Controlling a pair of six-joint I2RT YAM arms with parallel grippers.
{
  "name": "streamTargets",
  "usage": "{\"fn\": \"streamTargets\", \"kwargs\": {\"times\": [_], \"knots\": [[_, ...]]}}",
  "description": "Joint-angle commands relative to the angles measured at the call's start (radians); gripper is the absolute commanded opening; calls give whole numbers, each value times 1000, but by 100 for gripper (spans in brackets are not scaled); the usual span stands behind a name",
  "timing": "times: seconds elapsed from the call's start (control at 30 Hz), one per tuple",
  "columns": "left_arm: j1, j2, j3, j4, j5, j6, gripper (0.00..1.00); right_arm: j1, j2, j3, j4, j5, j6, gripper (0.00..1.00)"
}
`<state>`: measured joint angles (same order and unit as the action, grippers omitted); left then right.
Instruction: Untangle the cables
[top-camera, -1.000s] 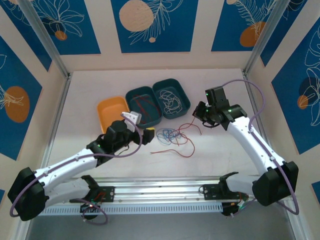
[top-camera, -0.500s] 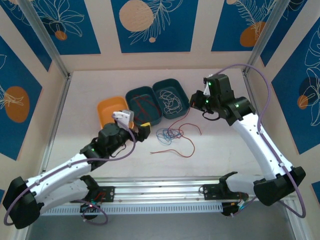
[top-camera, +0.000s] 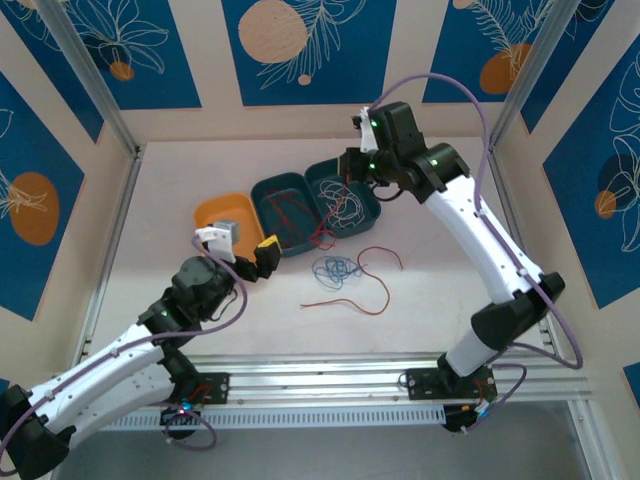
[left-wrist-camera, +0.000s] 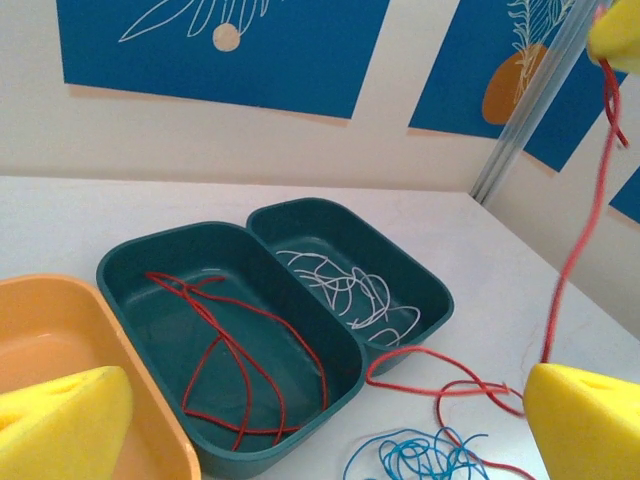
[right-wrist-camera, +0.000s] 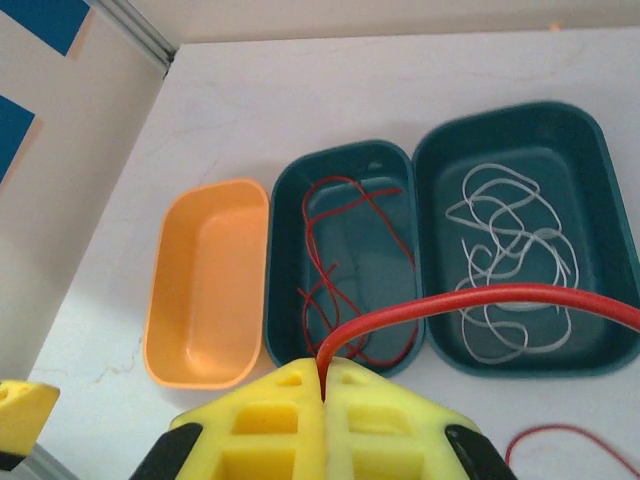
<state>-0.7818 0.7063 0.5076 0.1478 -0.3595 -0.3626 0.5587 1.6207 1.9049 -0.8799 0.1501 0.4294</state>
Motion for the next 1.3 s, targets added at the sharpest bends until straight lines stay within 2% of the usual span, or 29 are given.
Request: {"fn": "streamTargets", "kwargs": {"times": [0.0,0.47,1.07,1.27], "knots": [[-1,-19,-6,-31,-22,-10,100,16,84,103,-23,19,-90,0],[0,-81,-9,-91,-24,-3,100,31,441,449,-12,113,-267,0],[2,-56,-11,-82,-31,-1,100,137,589,431,-61,152,-420,0],[2,-60,-17,-71,-35,-4,100,155,622,438,-70,97,-429,0]]}}
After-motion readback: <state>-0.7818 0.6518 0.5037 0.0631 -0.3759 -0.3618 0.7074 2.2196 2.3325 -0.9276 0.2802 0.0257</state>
